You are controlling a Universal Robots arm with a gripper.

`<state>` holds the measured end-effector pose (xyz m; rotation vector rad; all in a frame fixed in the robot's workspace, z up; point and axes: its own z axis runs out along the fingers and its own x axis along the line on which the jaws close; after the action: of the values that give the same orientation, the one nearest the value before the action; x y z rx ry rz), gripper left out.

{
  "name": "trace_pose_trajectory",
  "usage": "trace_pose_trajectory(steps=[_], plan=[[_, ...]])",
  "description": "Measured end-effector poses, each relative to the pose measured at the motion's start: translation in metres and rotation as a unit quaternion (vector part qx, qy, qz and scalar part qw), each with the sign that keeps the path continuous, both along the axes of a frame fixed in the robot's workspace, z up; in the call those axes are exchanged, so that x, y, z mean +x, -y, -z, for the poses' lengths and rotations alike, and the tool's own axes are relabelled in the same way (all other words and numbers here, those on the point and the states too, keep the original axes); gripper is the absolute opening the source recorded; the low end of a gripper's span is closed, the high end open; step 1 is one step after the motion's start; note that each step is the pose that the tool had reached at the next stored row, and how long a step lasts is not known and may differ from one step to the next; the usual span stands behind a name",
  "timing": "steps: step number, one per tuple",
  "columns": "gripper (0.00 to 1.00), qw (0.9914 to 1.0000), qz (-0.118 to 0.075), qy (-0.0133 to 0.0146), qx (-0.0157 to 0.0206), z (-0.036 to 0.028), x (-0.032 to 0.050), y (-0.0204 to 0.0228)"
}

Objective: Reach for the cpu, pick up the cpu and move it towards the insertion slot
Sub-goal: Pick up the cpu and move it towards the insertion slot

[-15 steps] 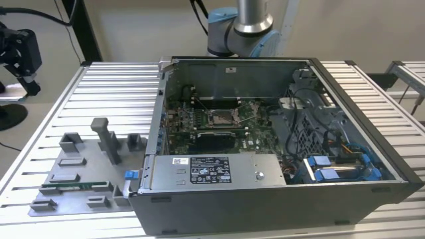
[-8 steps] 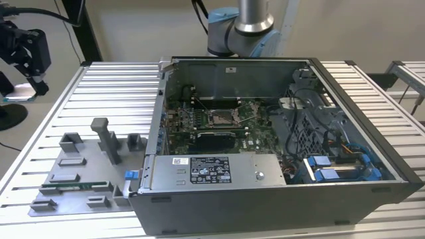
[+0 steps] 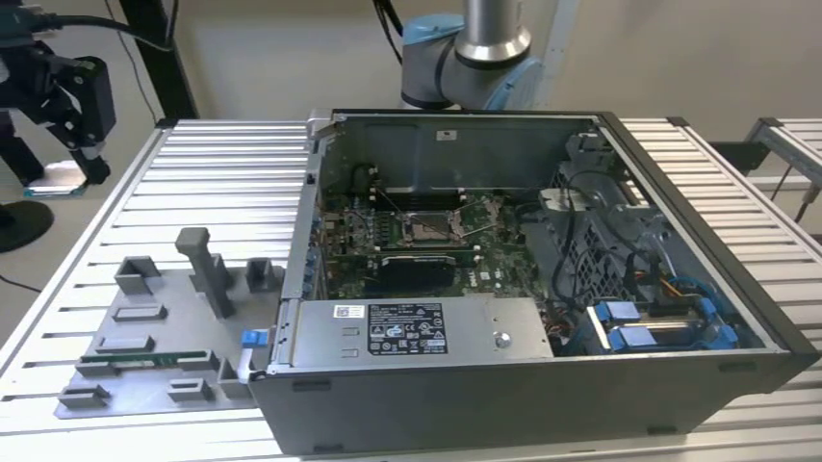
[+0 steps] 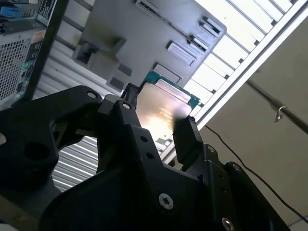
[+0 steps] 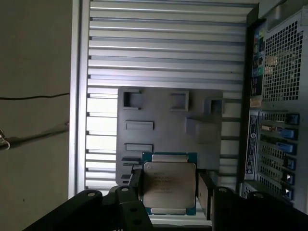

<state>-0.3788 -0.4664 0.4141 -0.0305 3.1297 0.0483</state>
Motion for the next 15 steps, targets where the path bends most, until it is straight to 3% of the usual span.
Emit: trace_pose_trajectory(steps=[5, 15], plan=[[0.00, 1.00000, 0.000, -0.0001, 0.0000, 0.0000, 0.0168, 0.0000], [0.00, 1.00000, 0.000, -0.0008, 0.0000, 0.0000, 0.0615, 0.0000]])
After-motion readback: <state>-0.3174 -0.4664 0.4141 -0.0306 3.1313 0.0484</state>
